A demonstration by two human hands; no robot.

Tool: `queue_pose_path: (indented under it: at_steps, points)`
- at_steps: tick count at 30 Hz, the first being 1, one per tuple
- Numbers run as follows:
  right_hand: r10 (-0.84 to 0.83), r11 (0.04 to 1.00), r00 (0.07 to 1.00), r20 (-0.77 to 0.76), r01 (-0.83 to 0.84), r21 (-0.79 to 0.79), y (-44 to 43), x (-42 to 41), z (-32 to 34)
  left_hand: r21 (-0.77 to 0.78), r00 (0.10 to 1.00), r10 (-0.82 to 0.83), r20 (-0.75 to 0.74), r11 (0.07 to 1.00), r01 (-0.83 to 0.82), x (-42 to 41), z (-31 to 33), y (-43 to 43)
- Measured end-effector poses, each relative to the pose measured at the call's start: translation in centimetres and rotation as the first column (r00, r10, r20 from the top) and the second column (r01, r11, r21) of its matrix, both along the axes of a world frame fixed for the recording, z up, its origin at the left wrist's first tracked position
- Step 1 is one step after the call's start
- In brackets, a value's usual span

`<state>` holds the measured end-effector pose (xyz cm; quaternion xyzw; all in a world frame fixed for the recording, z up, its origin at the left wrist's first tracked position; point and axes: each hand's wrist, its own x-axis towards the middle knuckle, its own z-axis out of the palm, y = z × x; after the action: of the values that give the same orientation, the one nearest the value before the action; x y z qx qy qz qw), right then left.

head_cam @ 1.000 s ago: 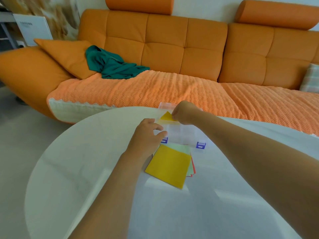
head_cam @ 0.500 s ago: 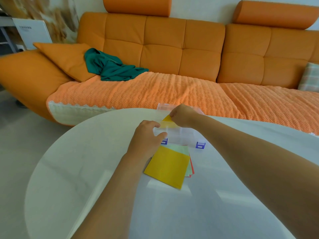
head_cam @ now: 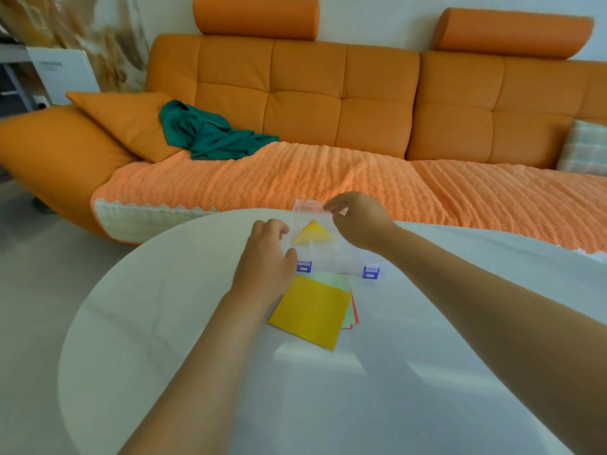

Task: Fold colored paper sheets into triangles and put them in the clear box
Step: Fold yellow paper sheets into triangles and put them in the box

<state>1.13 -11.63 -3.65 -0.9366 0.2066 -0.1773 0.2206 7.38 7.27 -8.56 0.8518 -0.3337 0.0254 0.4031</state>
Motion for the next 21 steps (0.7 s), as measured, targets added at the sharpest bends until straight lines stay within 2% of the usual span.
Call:
queue_pose_path:
  at_steps: [2, 4, 8, 11, 13, 17, 19, 21]
  points:
    - [0.056, 0.998, 0.995, 0.083, -0.055, -0.015, 1.4, -2.0, 0.2, 0.031, 0.997, -0.025, 0.072, 0.999, 0.022, -0.6, 0.5, 0.8]
    - [0.166, 0.985, 0.985, 0.051, -0.168, 0.036, 3.2, -4.2, 0.0, 0.102, 0.991, -0.104, 0.079, 0.99, 0.096, -1.2, 0.7, 1.7]
    - [0.305, 0.95, 0.912, -0.275, -0.31, 0.026, 6.3, -8.2, -1.5, 0.317, 0.963, -0.269, 0.017, 0.915, 0.25, -2.6, -0.1, 3.2]
    - [0.316, 0.942, 0.851, -0.419, -0.335, 0.031, 6.8, -10.0, -2.9, 0.472, 0.936, -0.345, -0.064, 0.816, 0.333, -3.5, -0.4, 4.5]
    - [0.304, 0.947, 0.857, -0.416, -0.321, 0.032, 6.7, -10.3, -3.8, 0.513, 0.935, -0.35, -0.056, 0.793, 0.328, -3.8, -0.4, 4.9]
    - [0.301, 0.953, 0.905, -0.301, -0.299, 0.054, 6.4, -10.3, -4.5, 0.48, 0.94, -0.339, -0.025, 0.821, 0.309, -3.9, -0.5, 5.4]
    - [0.322, 0.932, 0.896, -0.306, -0.356, -0.063, 6.4, -10.8, -4.5, 0.455, 0.945, -0.326, -0.021, 0.839, 0.299, -3.8, -0.6, 5.5]
    - [0.385, 0.858, 0.882, -0.272, -0.45, -0.245, 6.6, -11.2, -4.6, 0.427, 0.95, -0.312, -0.004, 0.859, 0.284, -3.6, -0.8, 5.5]
